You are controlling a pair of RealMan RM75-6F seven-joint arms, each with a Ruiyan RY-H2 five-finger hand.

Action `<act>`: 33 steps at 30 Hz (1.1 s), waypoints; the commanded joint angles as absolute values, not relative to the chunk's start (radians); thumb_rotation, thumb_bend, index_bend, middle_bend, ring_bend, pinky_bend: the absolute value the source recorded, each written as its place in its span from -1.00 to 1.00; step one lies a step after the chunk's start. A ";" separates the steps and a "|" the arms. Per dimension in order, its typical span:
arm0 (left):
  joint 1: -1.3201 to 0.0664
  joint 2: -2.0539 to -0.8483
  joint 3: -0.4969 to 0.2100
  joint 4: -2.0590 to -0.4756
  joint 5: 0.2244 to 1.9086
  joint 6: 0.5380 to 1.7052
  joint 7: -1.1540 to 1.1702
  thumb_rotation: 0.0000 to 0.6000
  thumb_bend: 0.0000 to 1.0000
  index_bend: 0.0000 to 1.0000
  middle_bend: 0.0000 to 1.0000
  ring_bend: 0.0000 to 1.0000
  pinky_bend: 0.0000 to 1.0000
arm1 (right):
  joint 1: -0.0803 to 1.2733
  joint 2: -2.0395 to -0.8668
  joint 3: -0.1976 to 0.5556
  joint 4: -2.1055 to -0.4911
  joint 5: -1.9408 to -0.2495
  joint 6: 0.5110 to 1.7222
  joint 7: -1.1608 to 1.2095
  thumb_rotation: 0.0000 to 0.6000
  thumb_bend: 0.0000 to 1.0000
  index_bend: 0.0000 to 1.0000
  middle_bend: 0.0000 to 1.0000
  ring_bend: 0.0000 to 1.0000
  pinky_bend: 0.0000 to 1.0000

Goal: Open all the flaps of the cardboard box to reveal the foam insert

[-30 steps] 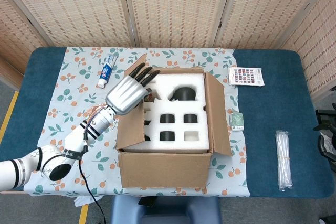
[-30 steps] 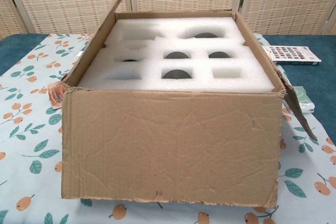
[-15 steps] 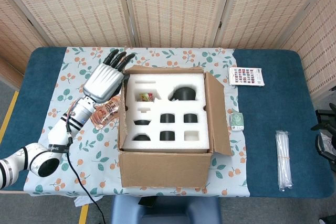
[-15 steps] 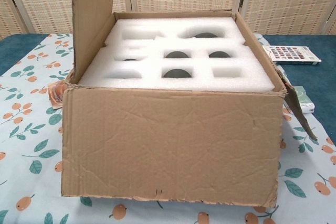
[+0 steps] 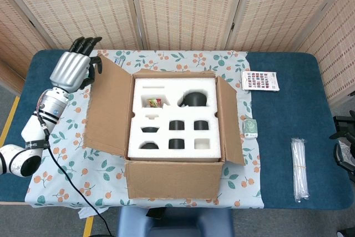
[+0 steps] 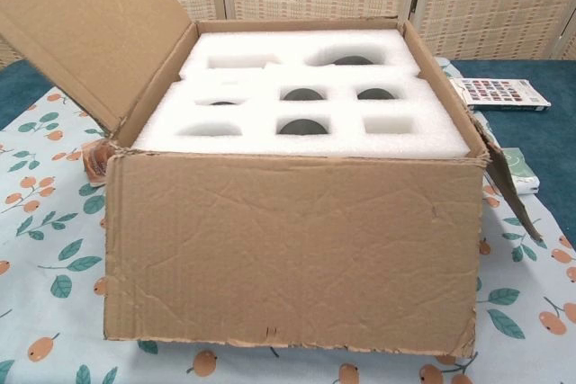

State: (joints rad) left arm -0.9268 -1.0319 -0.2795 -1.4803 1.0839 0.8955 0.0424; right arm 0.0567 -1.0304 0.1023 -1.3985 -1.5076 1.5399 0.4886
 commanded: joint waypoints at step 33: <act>-0.233 -1.206 -0.035 -1.361 1.293 1.575 0.100 1.00 -0.04 -0.87 -1.00 -1.00 -1.00 | 0.105 -1.121 0.183 -1.488 -1.262 1.425 0.034 0.99 0.03 -0.78 -1.00 -1.00 -1.00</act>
State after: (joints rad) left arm -0.2730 -1.1629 -0.0589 -1.4176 1.2692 1.5666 0.1006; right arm 0.0993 -1.1181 0.1881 -1.4768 -1.2549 1.4293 0.0418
